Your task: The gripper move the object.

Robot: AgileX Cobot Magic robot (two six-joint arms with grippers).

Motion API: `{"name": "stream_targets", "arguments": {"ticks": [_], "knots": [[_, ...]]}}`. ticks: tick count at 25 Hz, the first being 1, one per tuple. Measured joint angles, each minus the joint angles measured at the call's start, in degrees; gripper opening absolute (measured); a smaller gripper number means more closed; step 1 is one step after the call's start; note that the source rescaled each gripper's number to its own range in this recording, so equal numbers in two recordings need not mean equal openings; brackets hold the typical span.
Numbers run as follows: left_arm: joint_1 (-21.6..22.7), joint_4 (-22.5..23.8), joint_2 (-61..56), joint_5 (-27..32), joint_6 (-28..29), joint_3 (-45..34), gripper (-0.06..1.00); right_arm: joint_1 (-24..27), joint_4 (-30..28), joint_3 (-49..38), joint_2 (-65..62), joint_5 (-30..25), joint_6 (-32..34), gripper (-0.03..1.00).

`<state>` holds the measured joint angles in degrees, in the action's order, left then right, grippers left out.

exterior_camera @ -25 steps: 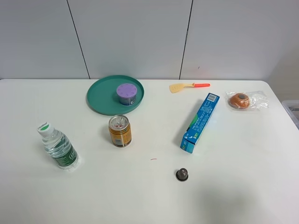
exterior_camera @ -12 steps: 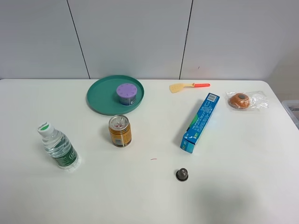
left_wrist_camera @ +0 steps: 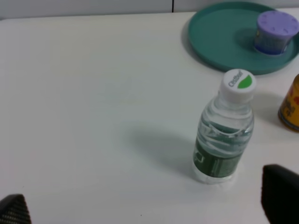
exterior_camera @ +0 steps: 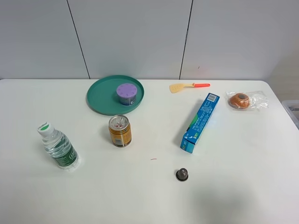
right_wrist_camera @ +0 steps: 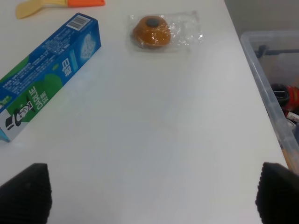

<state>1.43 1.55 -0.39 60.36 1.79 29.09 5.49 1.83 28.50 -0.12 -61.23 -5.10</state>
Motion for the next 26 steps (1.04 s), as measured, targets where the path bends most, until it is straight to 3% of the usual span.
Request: {"name": "stream_targets", "arguments": {"ticks": [26], "knots": [[0.0,0.0,0.0,0.0,0.0,0.0,1.00,-0.1,0.0,0.0,0.0,0.0,0.3,0.53]]}}
